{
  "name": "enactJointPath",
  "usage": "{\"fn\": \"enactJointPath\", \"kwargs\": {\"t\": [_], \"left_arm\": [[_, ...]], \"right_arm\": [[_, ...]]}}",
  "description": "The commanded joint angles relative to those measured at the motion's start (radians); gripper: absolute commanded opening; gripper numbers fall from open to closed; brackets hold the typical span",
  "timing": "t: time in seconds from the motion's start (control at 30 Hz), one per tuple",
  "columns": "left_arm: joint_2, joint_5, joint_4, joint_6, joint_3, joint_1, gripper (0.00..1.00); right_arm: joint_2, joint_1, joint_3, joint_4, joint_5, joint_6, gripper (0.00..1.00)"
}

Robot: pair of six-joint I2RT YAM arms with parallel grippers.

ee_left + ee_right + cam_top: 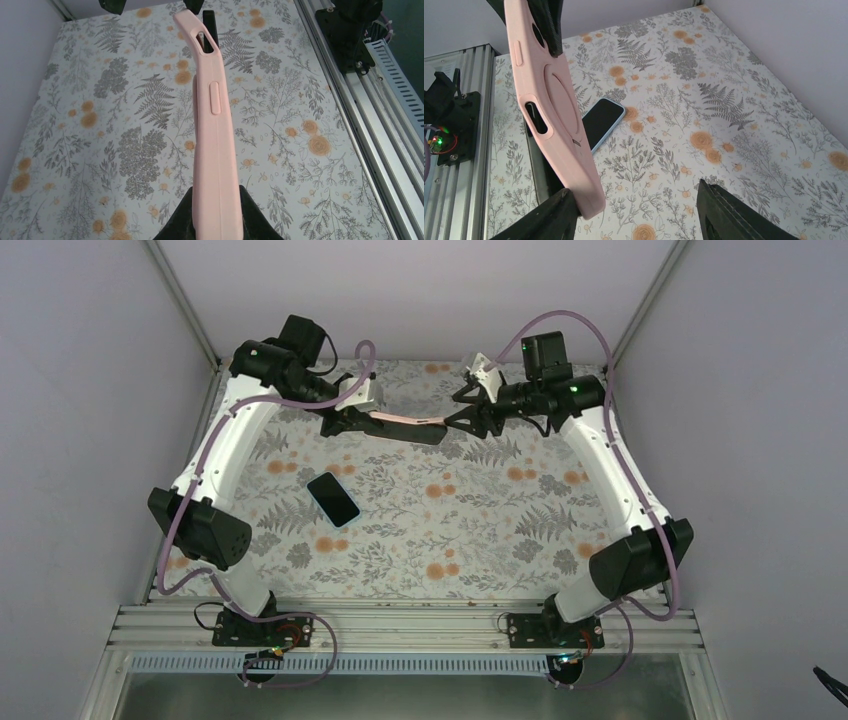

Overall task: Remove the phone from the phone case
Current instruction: Remove the phone case from the phone.

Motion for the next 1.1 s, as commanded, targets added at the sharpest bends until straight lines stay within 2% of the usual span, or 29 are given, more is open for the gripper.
{"fn": "enactJointPath", "kwargs": {"t": [0.0, 0.13, 0.3, 0.5, 0.73, 0.9, 1.07], "left_arm": [[-0.075, 0.362, 0.026, 0.059, 0.030, -0.071, 0.02], [-0.065, 0.382, 0.026, 0.054, 0.057, -0.082, 0.02], [-0.008, 0.376, 0.049, 0.017, 0.114, -0.085, 0.02], [0.037, 0.425, 0.057, -0.021, 0.202, -0.086, 0.02], [0.019, 0.433, 0.026, 0.010, 0.179, -0.085, 0.02], [0.014, 0.458, 0.026, 0.009, 0.173, -0.085, 0.02], [0.025, 0.476, 0.026, 0.000, 0.180, -0.085, 0.02]], "right_arm": [[0.051, 0.046, 0.001, 0.075, 0.135, -0.008, 0.61], [0.047, 0.094, -0.029, 0.098, 0.174, -0.017, 0.63], [0.083, 0.163, 0.018, 0.019, 0.144, -0.056, 0.68], [0.136, 0.252, 0.012, 0.029, 0.230, -0.054, 0.68], [0.122, 0.258, -0.068, 0.152, 0.305, -0.018, 0.67], [0.083, 0.257, -0.074, 0.194, 0.274, 0.004, 0.68], [0.066, 0.258, -0.080, 0.255, 0.270, 0.036, 0.75]]}}
